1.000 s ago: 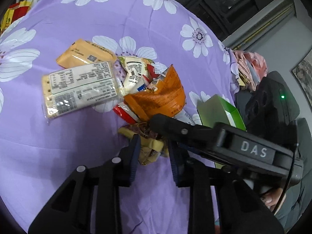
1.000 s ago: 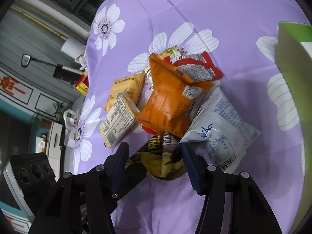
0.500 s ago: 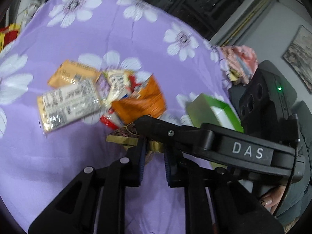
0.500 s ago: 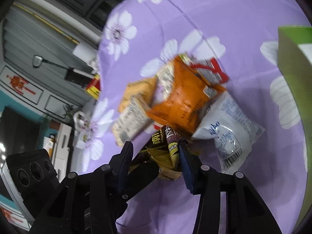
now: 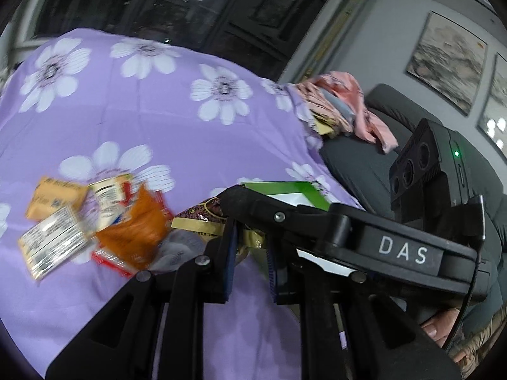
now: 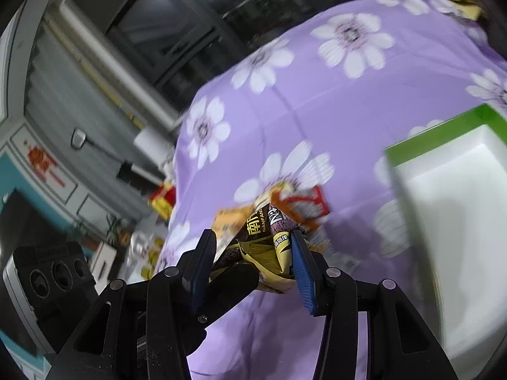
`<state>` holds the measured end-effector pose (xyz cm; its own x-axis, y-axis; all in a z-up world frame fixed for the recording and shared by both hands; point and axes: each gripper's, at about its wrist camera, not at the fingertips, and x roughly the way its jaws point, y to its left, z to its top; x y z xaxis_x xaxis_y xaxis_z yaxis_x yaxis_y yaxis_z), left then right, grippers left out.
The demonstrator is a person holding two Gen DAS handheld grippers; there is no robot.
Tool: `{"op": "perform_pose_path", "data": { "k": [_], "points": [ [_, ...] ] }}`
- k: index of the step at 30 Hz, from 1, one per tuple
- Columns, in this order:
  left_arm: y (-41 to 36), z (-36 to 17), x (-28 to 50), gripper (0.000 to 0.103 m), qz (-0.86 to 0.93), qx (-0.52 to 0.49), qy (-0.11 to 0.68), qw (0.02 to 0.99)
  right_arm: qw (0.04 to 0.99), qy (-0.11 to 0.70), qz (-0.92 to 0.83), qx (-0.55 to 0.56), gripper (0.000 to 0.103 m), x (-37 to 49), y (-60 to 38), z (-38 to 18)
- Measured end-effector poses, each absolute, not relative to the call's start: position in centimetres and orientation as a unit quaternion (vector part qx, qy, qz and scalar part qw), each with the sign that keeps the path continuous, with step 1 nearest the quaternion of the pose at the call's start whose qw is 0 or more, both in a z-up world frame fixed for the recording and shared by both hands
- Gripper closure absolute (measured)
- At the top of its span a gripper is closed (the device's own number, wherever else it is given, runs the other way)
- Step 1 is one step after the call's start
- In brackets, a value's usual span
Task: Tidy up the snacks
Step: 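Carry the yellow wrapper into the green-rimmed box and open the right gripper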
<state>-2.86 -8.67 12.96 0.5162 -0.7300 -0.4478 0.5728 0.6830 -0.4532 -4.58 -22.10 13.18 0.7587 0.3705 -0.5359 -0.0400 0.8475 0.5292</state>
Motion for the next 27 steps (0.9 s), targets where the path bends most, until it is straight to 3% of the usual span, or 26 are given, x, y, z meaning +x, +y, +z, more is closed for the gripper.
{"op": "perform_pose_path", "data": {
  "k": [13,27],
  "points": [
    [-18.5,13.4,-2.9,0.087,-0.464,-0.085,0.335,0.816,0.91,0.275,0.008,0.311,0.054,-8.6,-31.4,14.4],
    [-24.0,10.4,-2.4,0.087,-0.483,-0.052,0.39,0.782,0.876,0.301,-0.058,0.372,0.054,-9.4,-37.0,11.1]
  ]
}}
